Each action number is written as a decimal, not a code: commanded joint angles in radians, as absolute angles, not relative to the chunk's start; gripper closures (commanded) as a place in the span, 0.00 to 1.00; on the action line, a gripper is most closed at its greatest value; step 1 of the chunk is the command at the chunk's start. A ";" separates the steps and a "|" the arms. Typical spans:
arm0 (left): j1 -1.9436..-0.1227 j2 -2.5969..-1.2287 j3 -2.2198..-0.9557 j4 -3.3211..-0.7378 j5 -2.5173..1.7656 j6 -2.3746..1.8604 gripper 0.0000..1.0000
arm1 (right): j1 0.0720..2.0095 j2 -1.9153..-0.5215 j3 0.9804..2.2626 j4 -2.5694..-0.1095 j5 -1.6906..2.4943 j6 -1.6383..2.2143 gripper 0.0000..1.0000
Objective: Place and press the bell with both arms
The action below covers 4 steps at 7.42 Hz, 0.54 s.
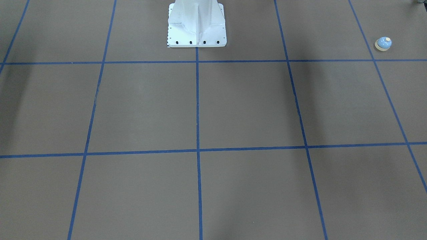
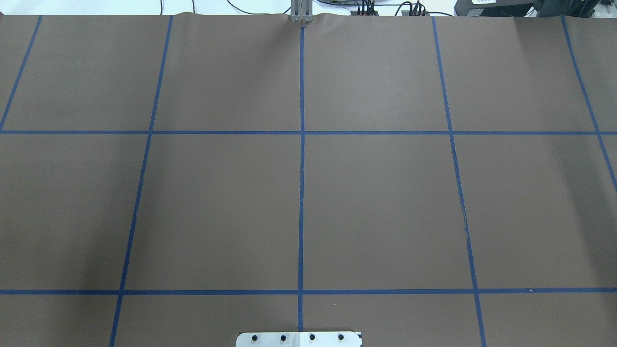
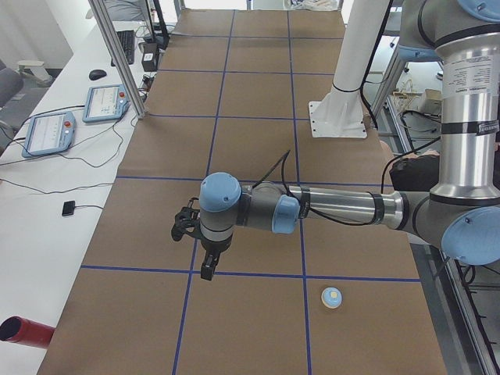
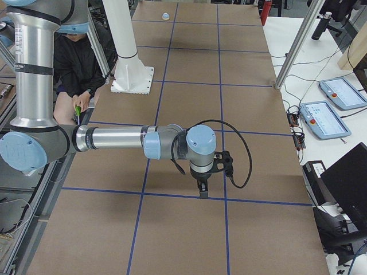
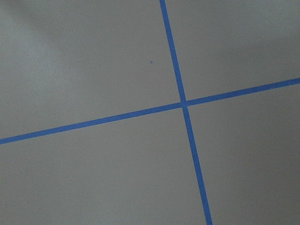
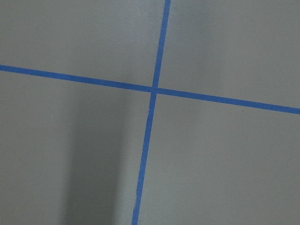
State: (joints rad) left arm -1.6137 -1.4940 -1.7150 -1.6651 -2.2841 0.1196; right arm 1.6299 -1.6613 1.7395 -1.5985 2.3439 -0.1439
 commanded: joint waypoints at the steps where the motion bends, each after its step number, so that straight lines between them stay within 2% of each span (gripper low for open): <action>1: -1.614 -1.494 -1.715 -1.666 -2.284 0.120 0.00 | 1.631 -1.661 1.740 -1.598 2.347 -0.144 0.00; 4: -1.618 -1.506 -1.726 -1.645 -2.280 0.118 0.00 | 1.631 -1.663 1.740 -1.598 2.350 -0.144 0.00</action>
State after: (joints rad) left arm -1.6150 -1.5009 -1.7187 -1.6574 -2.2814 0.1187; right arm 1.6300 -1.6617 1.7395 -1.5978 2.3487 -0.1442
